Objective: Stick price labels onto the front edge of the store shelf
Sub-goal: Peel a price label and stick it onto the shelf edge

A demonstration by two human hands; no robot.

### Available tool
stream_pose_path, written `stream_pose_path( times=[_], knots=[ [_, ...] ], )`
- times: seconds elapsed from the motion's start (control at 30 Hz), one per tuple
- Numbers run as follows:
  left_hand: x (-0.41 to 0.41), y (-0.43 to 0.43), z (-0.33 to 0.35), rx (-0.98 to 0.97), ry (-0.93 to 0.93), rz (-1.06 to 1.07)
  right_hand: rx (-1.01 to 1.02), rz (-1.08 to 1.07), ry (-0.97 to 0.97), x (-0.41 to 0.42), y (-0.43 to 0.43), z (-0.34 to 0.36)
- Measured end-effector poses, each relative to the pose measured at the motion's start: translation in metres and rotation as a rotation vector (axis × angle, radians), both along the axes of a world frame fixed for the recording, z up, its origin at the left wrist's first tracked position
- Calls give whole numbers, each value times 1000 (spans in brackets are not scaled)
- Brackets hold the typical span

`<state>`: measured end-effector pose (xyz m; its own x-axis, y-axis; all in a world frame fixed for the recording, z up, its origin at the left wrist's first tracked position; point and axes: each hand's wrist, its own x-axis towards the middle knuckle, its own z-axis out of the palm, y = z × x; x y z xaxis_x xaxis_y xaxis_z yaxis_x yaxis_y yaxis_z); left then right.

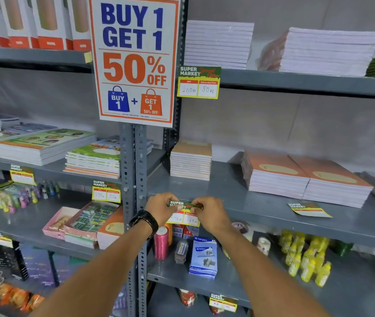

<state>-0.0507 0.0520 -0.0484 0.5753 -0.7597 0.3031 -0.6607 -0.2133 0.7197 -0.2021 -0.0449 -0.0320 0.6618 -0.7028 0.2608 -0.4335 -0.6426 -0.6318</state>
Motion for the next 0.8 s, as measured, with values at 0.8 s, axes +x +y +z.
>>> stream_pose_path(
  times=[0.8],
  knots=[
    [-11,-13,-1,57,-249,140,-223,-116,143,20,10,-1]
  ],
)
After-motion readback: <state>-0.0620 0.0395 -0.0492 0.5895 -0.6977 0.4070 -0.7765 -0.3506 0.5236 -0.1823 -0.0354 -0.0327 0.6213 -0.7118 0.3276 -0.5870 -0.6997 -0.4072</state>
